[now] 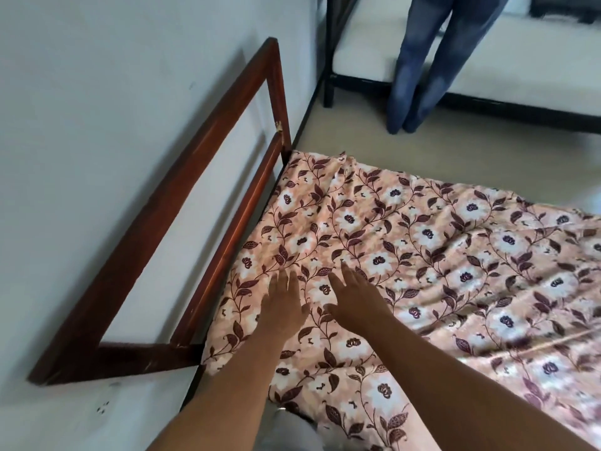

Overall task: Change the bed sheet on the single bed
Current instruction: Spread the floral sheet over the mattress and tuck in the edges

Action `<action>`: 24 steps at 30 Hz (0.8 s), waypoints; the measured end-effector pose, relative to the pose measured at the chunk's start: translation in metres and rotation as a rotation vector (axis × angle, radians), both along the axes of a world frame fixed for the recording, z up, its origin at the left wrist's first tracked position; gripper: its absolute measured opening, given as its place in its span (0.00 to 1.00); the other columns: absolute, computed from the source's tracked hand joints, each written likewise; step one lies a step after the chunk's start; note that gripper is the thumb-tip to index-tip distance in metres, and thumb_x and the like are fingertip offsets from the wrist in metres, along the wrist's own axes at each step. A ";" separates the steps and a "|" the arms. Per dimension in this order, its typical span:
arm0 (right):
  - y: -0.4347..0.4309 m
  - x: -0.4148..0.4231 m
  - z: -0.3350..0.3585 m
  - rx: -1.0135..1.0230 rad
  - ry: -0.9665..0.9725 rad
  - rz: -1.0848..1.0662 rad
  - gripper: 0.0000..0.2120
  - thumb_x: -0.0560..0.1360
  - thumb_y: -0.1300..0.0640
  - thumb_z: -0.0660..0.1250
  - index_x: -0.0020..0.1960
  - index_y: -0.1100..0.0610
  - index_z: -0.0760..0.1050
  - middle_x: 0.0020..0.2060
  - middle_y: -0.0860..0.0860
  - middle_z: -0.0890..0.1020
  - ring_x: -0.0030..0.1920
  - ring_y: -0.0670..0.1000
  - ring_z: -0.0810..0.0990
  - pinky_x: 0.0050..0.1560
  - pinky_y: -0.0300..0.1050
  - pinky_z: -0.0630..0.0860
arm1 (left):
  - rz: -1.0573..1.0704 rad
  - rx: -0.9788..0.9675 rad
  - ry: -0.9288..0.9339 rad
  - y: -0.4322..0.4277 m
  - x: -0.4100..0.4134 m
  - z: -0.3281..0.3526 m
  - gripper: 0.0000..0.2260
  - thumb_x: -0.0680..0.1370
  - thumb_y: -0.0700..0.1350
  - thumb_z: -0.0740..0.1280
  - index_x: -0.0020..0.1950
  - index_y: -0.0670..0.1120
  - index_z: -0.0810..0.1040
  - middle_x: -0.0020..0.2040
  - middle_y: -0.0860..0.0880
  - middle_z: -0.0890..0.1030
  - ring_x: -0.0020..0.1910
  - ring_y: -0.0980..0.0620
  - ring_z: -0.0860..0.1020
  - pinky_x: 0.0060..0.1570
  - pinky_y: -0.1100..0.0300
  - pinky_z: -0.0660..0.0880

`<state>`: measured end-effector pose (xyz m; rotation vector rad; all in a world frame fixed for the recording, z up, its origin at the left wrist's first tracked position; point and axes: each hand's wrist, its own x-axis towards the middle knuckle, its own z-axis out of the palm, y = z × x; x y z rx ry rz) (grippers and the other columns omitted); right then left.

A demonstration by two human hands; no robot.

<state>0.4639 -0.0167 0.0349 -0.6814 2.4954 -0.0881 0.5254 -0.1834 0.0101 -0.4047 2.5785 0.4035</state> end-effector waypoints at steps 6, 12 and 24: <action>-0.035 -0.019 -0.004 0.066 -0.011 -0.008 0.35 0.81 0.41 0.62 0.82 0.52 0.51 0.82 0.58 0.48 0.81 0.59 0.53 0.74 0.60 0.64 | -0.013 0.043 -0.031 -0.034 -0.008 -0.019 0.37 0.82 0.58 0.59 0.82 0.43 0.44 0.82 0.40 0.44 0.81 0.39 0.45 0.77 0.43 0.57; -0.085 -0.050 0.005 0.095 0.010 -0.061 0.34 0.81 0.40 0.61 0.80 0.53 0.54 0.82 0.57 0.52 0.80 0.59 0.56 0.72 0.58 0.68 | -0.076 0.063 -0.055 -0.083 -0.036 -0.020 0.37 0.83 0.58 0.58 0.82 0.43 0.43 0.82 0.38 0.43 0.81 0.38 0.44 0.78 0.43 0.55; -0.135 -0.130 0.035 0.155 0.086 0.040 0.30 0.81 0.43 0.61 0.78 0.52 0.60 0.81 0.55 0.57 0.78 0.59 0.61 0.70 0.61 0.70 | 0.040 0.161 0.060 -0.113 -0.073 0.019 0.35 0.83 0.57 0.58 0.82 0.43 0.45 0.82 0.39 0.44 0.81 0.38 0.44 0.78 0.44 0.54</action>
